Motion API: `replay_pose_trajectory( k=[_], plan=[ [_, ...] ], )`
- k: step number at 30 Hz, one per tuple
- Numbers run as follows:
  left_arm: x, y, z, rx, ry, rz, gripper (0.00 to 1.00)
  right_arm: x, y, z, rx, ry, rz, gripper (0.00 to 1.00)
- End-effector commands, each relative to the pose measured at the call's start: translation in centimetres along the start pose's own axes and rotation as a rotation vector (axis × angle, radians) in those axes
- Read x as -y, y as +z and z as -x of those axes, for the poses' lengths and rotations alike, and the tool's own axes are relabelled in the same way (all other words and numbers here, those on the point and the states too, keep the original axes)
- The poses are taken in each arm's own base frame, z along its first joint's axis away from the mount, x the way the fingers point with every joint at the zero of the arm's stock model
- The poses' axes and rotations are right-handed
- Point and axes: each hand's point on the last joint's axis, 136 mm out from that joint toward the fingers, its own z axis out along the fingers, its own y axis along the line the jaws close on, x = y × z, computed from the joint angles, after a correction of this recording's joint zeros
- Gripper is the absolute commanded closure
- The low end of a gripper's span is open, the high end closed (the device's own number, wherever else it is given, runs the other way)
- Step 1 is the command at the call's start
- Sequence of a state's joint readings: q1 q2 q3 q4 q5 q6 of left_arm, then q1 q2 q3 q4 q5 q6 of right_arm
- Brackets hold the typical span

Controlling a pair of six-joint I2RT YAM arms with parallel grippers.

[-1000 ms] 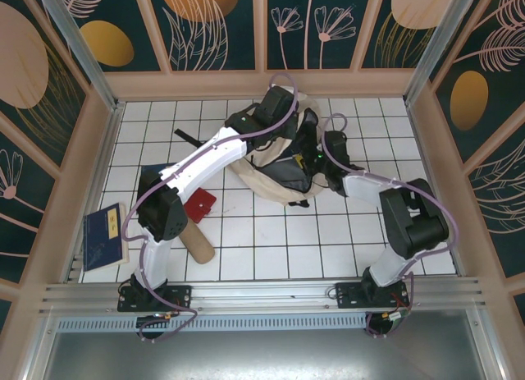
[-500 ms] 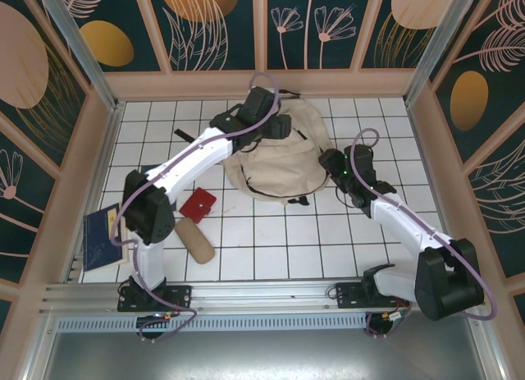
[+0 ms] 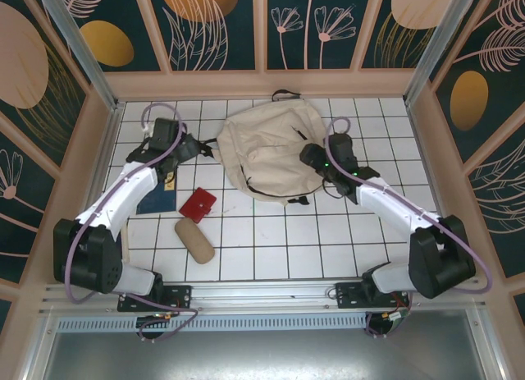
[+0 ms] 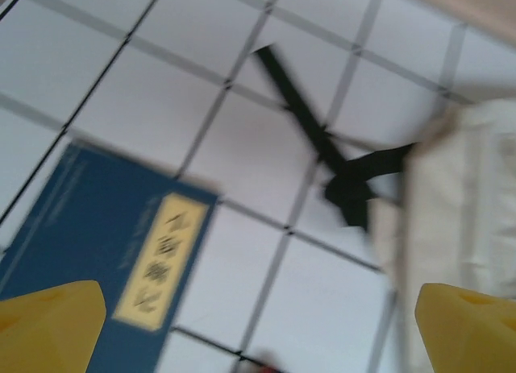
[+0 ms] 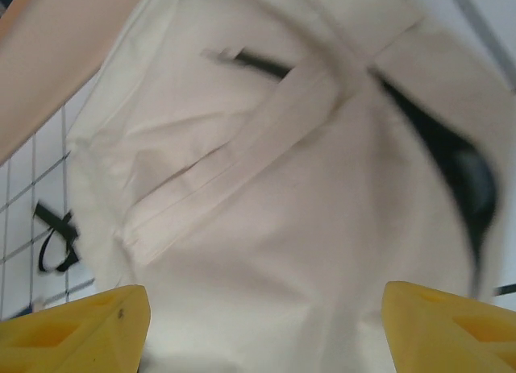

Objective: Pack books, pencil case, and school supplies into a backpack

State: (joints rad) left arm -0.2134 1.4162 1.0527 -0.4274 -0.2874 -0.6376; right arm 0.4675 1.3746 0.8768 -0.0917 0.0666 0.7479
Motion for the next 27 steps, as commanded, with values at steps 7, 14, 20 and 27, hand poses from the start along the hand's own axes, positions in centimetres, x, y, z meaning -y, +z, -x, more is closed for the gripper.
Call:
replay_pose_trajectory(
  k=[7, 14, 20, 27],
  plan=[
    [-7.4, 5.4, -3.3, -0.118, -0.306, 0.068, 0.01, -5.0, 2.0, -2.9, -0.080, -0.084, 0.103, 0.24],
    [-10.9, 7.9, -3.1, -0.132, -0.386, 0.155, 0.01, -5.6, 1.8, -4.2, -0.118, -0.090, 0.128, 0.24],
    [-11.9, 10.1, -3.8, -0.186, -0.371, 0.202, 0.01, -5.4, 1.5, -4.2, -0.114, -0.102, 0.121, 0.24],
    [-14.2, 10.9, -4.2, -0.181, -0.350, 0.330, 0.01, -5.3, 0.9, -3.8, -0.097, -0.106, 0.123, 0.24]
  ],
)
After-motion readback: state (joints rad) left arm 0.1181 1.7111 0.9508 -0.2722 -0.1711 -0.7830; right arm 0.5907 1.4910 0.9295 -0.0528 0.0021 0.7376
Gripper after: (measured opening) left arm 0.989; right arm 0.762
